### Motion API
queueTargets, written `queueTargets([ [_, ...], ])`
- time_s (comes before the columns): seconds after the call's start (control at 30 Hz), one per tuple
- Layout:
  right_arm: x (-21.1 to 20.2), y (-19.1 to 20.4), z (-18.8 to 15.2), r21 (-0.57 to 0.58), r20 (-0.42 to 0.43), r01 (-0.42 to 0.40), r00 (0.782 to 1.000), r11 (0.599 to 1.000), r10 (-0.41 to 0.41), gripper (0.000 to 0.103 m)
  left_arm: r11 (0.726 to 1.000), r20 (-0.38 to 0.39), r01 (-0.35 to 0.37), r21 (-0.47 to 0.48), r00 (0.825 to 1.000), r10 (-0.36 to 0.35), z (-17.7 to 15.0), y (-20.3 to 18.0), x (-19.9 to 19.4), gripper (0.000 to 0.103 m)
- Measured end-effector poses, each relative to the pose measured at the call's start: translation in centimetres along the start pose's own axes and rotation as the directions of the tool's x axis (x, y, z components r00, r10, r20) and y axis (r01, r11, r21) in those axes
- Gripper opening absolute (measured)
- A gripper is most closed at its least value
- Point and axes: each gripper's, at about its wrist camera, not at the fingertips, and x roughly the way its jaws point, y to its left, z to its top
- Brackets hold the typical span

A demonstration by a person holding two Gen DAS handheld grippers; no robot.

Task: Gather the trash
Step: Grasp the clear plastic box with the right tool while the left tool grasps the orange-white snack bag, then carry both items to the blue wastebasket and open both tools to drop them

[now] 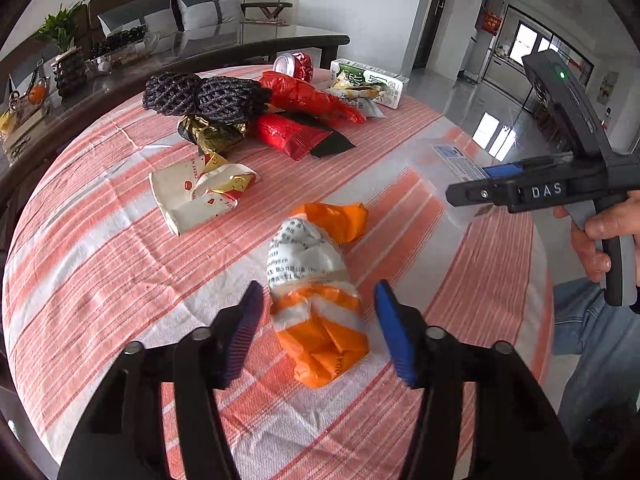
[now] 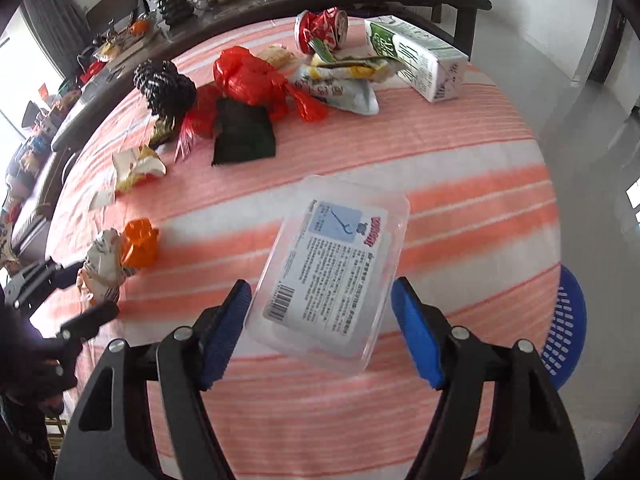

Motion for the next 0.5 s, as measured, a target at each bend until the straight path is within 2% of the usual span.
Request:
queueTargets([
  [0.03,-0.1,-0.3,-0.2,-0.002,-0.008,0.006,1.000,1.000,-0.006,0.072,1.000,0.007,-0.005,-0.004,1.000,0.005,0.2,0.0,0.0,0.077],
  [0.07,-0.2,-0.5,-0.2,-0.002,-0.010,0.011,1.000,1.000,-0.011,0.075,1.000,0.008,-0.017,-0.003,1.000,0.017,0.4,0.0,0.2,0.080],
  [0.1,-0.2,-0.5,0.0,-0.001,-0.009,0.024,1.000,1.000,-0.024,0.079,0.999,0.001,-0.033,-0.003,0.999,0.033,0.8,0.0,0.6,0.080],
  [0.27,0.1,-0.1,0.9,0.025,0.004,0.013,1.000,1.000,-0.013,0.083,0.996,-0.061,-0.085,0.007,0.995,0.085,1.9,0.0,2.3,0.079],
  [0.3,0.3,-0.1,1.0,0.024,0.002,0.017,1.000,1.000,-0.017,0.082,0.996,-0.075,-0.093,0.010,0.993,0.093,2.0,0.0,2.6,0.077],
  [0.33,0.5,0.1,1.2,0.018,-0.008,0.030,1.000,0.999,-0.030,0.075,0.995,-0.087,-0.095,0.011,0.992,0.096,2.0,0.2,2.7,0.065],
  [0.37,0.6,0.2,1.2,0.010,-0.019,0.038,0.999,0.999,-0.038,0.065,0.996,-0.102,-0.093,0.011,0.990,0.094,2.0,0.3,2.8,0.048],
  [0.5,-0.9,-0.6,0.3,0.020,0.019,0.014,1.000,1.000,-0.015,0.062,0.996,-0.083,-0.085,0.002,0.993,0.084,1.6,0.5,1.9,0.045],
])
